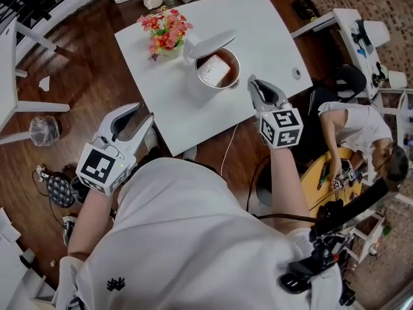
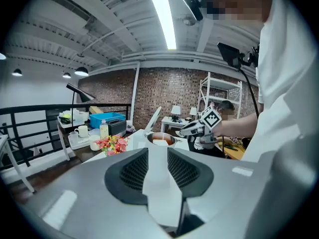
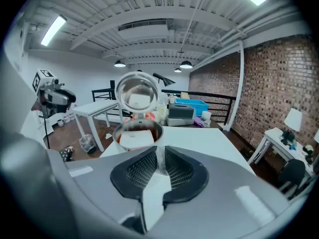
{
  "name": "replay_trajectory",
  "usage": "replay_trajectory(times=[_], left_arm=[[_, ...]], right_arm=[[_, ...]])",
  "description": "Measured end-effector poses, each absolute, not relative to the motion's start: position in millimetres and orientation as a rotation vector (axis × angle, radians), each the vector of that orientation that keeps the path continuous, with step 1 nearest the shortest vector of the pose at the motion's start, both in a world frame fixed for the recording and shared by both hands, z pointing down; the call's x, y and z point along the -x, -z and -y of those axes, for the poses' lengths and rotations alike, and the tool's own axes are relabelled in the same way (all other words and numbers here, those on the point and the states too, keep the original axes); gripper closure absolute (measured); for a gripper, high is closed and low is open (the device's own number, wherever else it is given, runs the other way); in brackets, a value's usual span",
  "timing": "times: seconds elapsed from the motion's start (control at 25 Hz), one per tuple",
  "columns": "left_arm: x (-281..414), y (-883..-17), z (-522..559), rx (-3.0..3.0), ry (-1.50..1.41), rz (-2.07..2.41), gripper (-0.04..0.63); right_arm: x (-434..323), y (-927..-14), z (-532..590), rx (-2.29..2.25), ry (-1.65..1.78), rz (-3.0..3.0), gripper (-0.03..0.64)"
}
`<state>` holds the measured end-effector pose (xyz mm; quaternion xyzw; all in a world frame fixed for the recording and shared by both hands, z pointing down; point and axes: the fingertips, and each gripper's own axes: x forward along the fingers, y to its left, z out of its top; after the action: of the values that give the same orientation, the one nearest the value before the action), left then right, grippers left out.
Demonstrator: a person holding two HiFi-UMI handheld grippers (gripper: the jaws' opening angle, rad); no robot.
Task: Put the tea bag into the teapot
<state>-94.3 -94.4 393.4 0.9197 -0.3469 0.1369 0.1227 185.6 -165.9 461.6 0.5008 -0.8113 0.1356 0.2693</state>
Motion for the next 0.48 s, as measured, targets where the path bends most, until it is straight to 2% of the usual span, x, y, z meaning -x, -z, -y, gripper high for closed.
replay_trajectory(times=[0.24,0.48], left_arm=[[102,-395,94,-2.649,-0.399,1.005,0.500],[119,-398,94,-2.655,-0.381,1.050,0.500]], right_arm=[[-149,-405,175,-1.279,-0.286,2.270,0.572],[-109,-398,186,-1.189,-0.254,2.317,0.572]])
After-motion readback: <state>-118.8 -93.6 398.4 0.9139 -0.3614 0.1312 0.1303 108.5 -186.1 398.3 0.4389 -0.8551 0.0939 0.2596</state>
